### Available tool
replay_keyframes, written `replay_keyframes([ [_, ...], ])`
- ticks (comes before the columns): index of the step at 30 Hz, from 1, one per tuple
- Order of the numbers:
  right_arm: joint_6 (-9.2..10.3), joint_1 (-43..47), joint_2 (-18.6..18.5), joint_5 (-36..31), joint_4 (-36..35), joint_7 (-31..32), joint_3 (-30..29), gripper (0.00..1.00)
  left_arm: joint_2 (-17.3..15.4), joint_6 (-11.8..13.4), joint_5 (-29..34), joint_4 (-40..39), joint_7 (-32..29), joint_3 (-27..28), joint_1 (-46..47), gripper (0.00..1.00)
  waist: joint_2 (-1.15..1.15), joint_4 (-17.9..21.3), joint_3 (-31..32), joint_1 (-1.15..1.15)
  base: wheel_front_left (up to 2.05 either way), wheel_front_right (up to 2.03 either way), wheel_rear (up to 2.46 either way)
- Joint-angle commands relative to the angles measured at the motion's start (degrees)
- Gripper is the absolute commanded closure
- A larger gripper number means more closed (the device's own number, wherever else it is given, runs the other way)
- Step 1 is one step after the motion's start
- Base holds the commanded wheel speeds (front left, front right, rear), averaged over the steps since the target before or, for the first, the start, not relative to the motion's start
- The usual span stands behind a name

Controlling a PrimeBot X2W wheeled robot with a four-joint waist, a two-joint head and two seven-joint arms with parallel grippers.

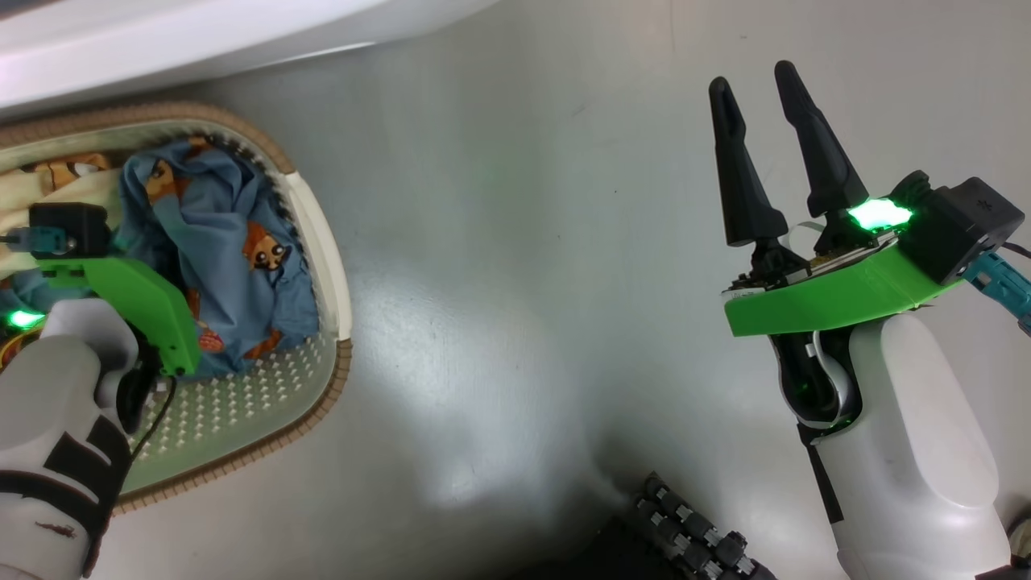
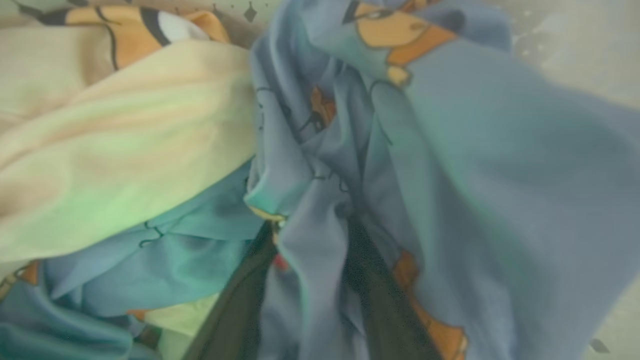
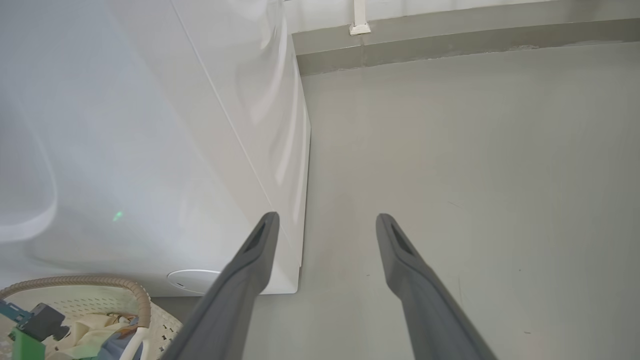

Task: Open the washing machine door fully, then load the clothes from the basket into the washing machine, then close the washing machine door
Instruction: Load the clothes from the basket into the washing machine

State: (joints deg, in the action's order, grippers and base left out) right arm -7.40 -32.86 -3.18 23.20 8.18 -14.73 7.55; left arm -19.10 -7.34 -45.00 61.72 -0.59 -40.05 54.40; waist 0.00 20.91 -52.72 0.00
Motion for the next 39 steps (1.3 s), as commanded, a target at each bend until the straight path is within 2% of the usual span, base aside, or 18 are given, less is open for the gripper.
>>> replay_keyframes([
  [1, -0.09, 2.11, 0.29, 0.65, -1.36, -0.27, 0.94, 0.0, -1.52, -0.14, -0.72, -0.24, -0.07, 0.4, 0.0, 1.0, 0.0, 0.07, 0.29, 0.0, 0.0, 0.0, 0.0],
  [8, -0.09, 2.19, 0.29, 0.63, -1.04, -0.27, 0.26, 0.0, -1.5, -0.14, -4.02, -1.23, 1.54, -2.42, -0.9, 1.0, 0.0, -0.77, 2.66, 0.0, 0.0, 0.0, 0.0],
  [20, -0.09, 3.89, 0.29, -1.85, 0.06, -0.27, -0.92, 0.0, -1.5, -0.14, -12.48, -8.36, 10.47, -7.11, -7.58, 1.0, 0.0, -5.4, 12.73, 0.0, 0.0, 0.0, 0.0],
  [27, -0.09, 5.92, -1.12, -2.1, 0.93, -0.27, -1.6, 0.0, -2.16, -0.14, -16.47, -13.01, 14.5, -8.29, -11.79, 1.0, 0.0, -8.17, 19.36, 0.0, 0.0, 0.0, 0.0],
  [35, -0.09, 8.49, -2.65, -2.06, 2.08, -0.27, -1.87, 0.0, -2.83, -0.14, -16.49, -18.11, 15.54, -6.01, -15.5, 1.0, 0.0, -10.61, 26.4, 0.0, 0.0, 0.0, 0.0],
  [39, -0.09, 10.48, -3.34, -1.89, 2.84, -0.27, -1.94, 0.0, -2.79, -0.14, -13.63, -22.15, 15.56, -0.83, -19.14, 1.0, 0.0, -11.68, 30.97, 0.0, 0.0, 0.0, 0.0],
])
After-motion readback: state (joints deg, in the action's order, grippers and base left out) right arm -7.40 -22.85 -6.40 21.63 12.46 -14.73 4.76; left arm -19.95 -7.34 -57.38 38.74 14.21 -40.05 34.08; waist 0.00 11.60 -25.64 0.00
